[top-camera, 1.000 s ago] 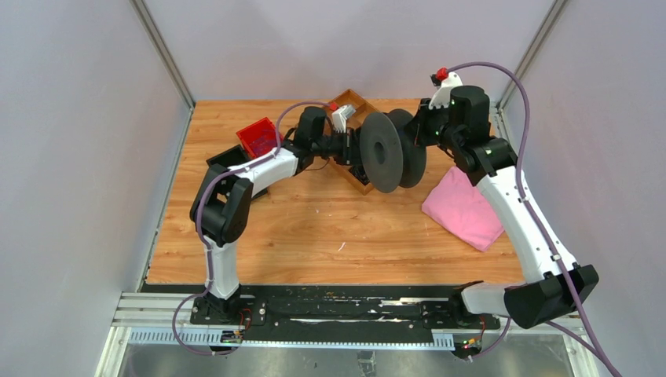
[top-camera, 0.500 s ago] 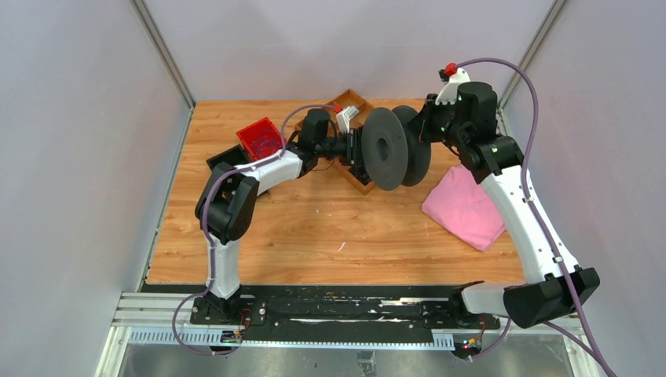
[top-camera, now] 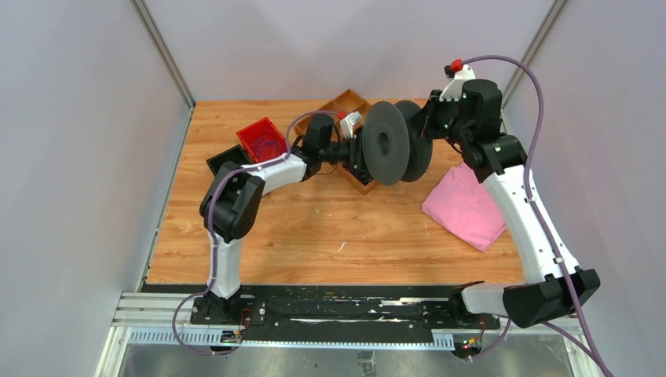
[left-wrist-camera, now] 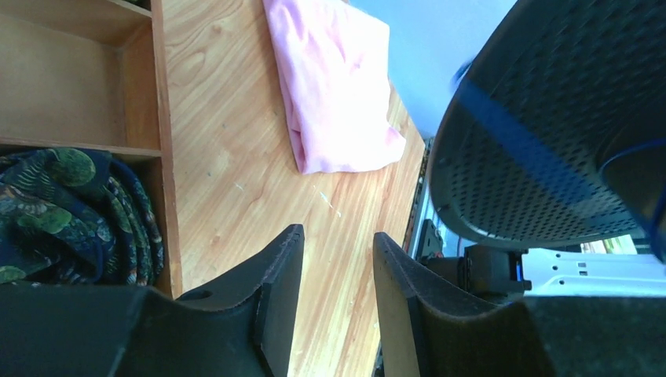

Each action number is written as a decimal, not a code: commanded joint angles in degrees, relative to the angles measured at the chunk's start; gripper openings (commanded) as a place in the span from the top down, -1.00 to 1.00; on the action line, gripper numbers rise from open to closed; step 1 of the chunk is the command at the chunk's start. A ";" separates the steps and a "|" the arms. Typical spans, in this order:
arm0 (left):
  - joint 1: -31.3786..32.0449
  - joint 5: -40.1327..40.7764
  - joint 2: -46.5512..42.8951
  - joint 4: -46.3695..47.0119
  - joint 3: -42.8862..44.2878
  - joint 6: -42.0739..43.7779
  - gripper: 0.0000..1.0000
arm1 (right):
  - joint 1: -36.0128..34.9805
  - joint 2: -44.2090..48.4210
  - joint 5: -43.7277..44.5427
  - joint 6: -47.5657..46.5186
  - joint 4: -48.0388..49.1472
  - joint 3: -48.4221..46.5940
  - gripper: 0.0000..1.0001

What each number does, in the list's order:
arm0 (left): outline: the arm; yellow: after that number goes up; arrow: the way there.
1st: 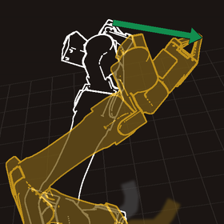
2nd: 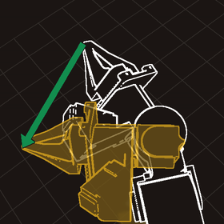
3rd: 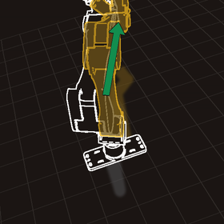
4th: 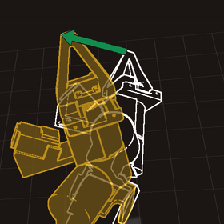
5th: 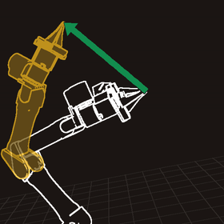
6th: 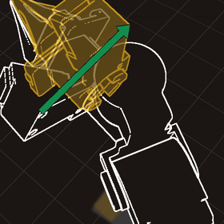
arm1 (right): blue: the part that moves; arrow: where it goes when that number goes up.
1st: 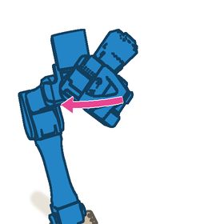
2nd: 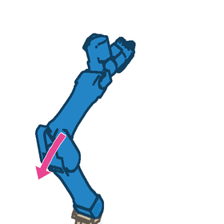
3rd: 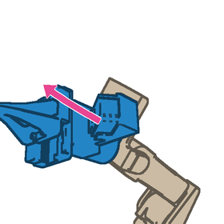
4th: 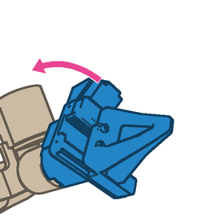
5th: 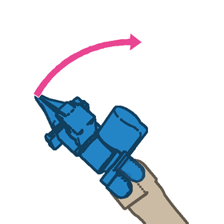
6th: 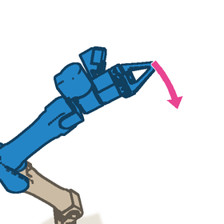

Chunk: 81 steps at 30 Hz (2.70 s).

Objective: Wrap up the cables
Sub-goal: Wrap the cable around the cable reel.

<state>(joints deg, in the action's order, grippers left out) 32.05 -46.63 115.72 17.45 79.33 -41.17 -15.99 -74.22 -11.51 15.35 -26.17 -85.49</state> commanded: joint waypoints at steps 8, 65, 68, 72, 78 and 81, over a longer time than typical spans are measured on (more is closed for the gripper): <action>1.08 -2.26 0.31 2.58 -1.52 0.39 0.14 | 1.31 0.65 1.40 0.52 4.85 -3.03 0.99; -7.64 -15.27 -17.58 2.44 -8.65 42.19 -0.35 | 10.16 2.00 -20.78 20.11 -3.26 -2.25 0.99; -7.85 -15.85 -18.70 3.73 -10.52 48.81 -0.38 | 10.62 1.58 -24.80 23.06 -1.53 -0.11 0.99; -8.38 -15.62 -19.77 6.27 -12.20 50.09 -0.39 | 10.63 1.35 -29.19 26.18 1.23 3.05 0.99; -8.73 -18.58 -22.99 7.16 -15.51 54.44 -0.34 | 10.54 1.75 -32.33 27.91 2.28 5.87 0.99; -9.39 -20.24 -24.38 7.42 -16.04 55.27 -0.30 | 10.54 1.86 -33.40 28.58 2.73 6.56 0.98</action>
<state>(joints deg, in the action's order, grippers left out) 23.51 -63.26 94.76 21.67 64.25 10.33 -6.15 -73.41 -39.66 39.97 -27.88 -79.35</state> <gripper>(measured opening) 0.658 0.033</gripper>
